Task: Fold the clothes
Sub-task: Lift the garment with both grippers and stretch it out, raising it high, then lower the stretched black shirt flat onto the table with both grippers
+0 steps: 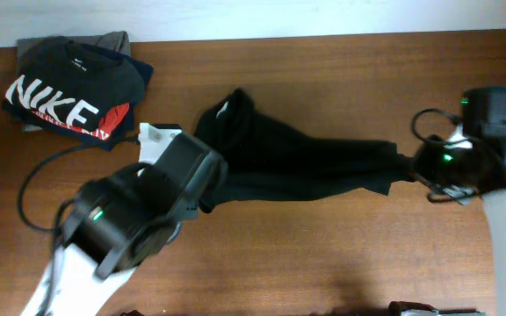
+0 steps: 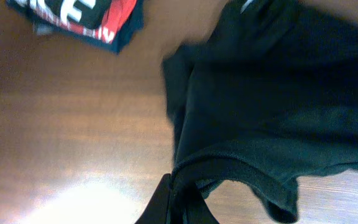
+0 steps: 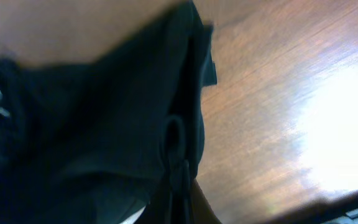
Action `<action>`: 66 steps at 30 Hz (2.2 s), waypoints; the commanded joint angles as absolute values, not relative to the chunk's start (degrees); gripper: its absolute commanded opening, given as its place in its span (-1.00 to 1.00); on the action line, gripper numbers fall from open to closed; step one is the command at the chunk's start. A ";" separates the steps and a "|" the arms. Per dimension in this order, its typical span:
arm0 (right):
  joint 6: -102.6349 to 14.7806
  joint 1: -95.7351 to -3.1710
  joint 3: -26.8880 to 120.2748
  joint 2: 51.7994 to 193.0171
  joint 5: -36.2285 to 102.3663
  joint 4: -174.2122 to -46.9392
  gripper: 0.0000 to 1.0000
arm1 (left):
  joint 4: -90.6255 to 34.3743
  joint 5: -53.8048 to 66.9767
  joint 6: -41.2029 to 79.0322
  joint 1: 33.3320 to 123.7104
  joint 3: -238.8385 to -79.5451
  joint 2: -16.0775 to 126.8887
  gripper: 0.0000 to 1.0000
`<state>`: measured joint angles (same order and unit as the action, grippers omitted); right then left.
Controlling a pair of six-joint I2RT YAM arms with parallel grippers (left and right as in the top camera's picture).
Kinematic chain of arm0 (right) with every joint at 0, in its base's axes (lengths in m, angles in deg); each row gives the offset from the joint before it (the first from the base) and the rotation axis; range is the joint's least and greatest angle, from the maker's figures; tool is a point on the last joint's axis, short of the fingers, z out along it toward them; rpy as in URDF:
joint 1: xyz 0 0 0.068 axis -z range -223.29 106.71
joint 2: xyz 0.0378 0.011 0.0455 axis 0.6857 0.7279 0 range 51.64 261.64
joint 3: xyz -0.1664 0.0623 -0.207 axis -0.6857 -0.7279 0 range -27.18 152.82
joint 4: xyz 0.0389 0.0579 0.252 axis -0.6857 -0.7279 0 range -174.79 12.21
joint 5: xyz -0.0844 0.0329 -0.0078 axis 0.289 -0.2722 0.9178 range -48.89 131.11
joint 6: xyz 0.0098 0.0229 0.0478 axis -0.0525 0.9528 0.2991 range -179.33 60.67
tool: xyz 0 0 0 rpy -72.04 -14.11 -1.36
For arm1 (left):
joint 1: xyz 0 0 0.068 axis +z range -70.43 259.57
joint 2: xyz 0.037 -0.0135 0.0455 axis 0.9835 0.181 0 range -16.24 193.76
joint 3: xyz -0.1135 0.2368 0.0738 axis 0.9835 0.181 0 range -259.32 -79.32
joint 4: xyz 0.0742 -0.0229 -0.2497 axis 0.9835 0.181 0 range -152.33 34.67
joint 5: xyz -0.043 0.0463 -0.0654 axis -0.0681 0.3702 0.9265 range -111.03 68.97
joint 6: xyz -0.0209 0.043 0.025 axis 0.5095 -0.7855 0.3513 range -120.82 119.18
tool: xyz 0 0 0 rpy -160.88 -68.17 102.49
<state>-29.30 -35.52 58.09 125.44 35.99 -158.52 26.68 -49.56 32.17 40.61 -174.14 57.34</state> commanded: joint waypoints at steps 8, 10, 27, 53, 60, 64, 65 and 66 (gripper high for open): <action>-30.40 -35.74 79.42 116.23 42.06 -170.04 -0.92 | 26.68 -50.64 27.60 30.80 -189.35 48.49 -0.99; -30.55 -35.74 83.62 115.69 42.06 -171.70 -0.92 | 26.81 -50.64 26.36 29.62 -192.46 47.85 -0.99; -31.82 -35.78 101.72 120.06 41.82 -172.40 -0.92 | 19.99 -63.07 20.04 28.98 -210.58 51.24 -0.99; -36.85 -31.72 113.28 146.40 41.80 -149.82 -0.92 | -30.58 -66.22 -21.88 50.60 -225.46 88.18 -0.98; -36.80 -31.26 111.93 148.28 41.80 -164.40 -0.87 | 4.06 -60.73 1.81 50.77 -226.36 88.38 -0.85; -36.82 -31.30 108.76 150.70 41.74 -172.49 -0.83 | 17.04 -51.12 9.16 50.77 -221.99 89.58 -0.85; -36.82 -31.32 107.01 151.47 41.65 -174.37 -0.83 | 19.31 -49.00 10.29 50.77 -220.43 89.95 -0.85; -36.82 -31.30 105.52 151.97 41.65 -175.13 -0.83 | 20.91 -47.27 11.36 50.75 -218.66 90.37 -0.85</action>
<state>-36.43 -31.37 109.41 149.22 40.69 -172.99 17.39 -56.45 1.79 50.47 -223.12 87.79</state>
